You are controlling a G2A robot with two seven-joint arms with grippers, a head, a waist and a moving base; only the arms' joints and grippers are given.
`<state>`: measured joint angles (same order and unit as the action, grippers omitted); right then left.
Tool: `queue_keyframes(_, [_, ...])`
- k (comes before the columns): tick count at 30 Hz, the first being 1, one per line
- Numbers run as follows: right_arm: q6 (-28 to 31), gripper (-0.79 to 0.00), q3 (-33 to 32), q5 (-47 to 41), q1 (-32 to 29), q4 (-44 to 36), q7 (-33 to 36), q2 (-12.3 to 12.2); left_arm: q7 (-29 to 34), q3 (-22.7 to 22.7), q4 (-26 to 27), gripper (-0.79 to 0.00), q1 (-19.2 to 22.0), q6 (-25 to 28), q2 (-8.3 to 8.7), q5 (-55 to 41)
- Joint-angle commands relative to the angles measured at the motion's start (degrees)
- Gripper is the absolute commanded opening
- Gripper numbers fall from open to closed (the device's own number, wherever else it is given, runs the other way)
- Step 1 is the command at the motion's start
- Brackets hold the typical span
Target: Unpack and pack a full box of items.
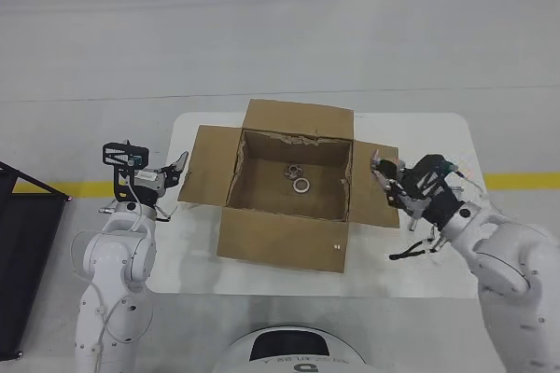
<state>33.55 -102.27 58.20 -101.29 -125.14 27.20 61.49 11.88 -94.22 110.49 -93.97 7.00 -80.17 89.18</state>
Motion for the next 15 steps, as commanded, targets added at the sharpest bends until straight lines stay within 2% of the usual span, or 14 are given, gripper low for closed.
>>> queue_keyframes(1, [0.9, -0.785, -4.9, -2.0, -3.8, 1.4, -2.2, 0.0, 0.0, 0.0, 0.0, 0.000, 0.0, 0.0, 0.00, 0.0])
queue_keyframes(4, [3.4, -0.785, -9.3, -6.0, -7.5, 5.3, -2.5, -0.1, 0.0, 0.0, 0.0, 0.000, 0.0, 0.0, 0.00, 0.0])
queue_keyframes(8, [4.7, -0.785, -12.8, -11.6, -9.4, 10.3, 0.7, -0.4, 0.0, 0.0, 0.0, 0.000, 0.0, 0.0, 0.00, 0.0])
queue_keyframes(13, [-1.9, -0.785, -15.7, -16.4, -9.5, 15.6, 3.5, -0.4, 0.0, 0.0, 0.0, 0.000, 0.0, 0.0, 0.00, 0.0])
queue_keyframes(15, [-9.7, -0.785, -16.5, -16.3, -7.5, 19.6, 5.6, -0.5, 0.0, 0.0, 0.0, 0.000, 0.0, 0.0, 0.00, 0.0])
